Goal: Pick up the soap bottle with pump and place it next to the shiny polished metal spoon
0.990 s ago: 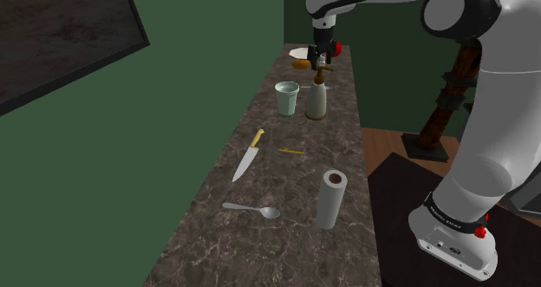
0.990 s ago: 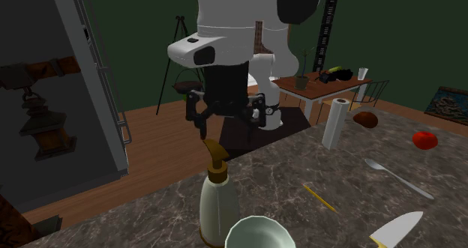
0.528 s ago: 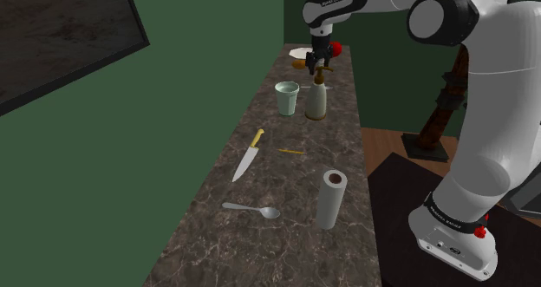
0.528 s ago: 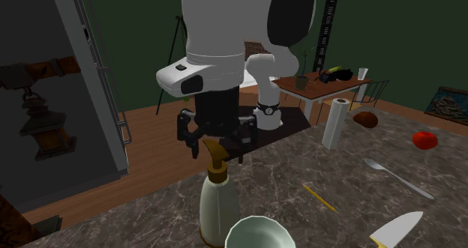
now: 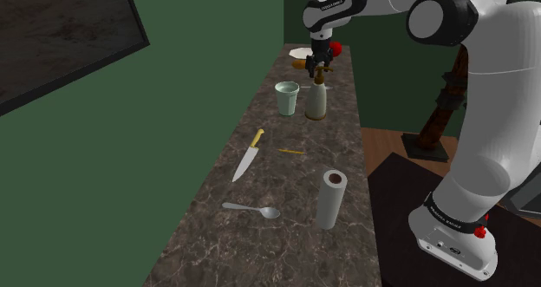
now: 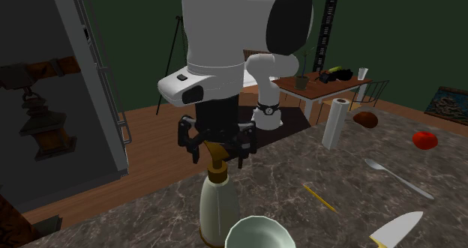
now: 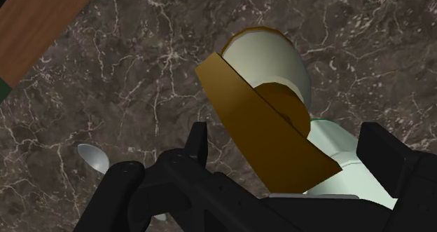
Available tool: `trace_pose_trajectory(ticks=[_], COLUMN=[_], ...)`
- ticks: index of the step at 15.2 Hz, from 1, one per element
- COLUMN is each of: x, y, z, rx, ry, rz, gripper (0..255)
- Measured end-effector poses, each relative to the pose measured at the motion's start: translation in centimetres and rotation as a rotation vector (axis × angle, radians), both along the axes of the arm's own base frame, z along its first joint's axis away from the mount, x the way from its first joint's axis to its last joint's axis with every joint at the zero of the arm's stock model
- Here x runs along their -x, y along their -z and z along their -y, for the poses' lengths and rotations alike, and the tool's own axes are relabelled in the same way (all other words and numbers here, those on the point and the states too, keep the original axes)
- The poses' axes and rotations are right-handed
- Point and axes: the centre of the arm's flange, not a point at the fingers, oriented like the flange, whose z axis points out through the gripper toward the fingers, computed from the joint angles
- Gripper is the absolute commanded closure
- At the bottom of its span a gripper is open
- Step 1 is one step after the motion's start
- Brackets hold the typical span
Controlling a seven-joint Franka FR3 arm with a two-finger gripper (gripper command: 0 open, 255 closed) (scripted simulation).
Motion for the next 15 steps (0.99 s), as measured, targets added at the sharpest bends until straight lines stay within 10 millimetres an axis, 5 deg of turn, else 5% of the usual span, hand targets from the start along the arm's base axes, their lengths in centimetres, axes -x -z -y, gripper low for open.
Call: trace_pose_trajectory(ticks=[1, 2, 15], x=[0.0, 0.0, 0.0], y=[0.0, 0.0, -1.1], z=[0.0, 0.0, 0.0], rx=[0.0, 0.0, 0.0], ry=[0.0, 0.0, 0.0], rz=[0.0, 0.0, -0.001], gripper=[0, 255, 255])
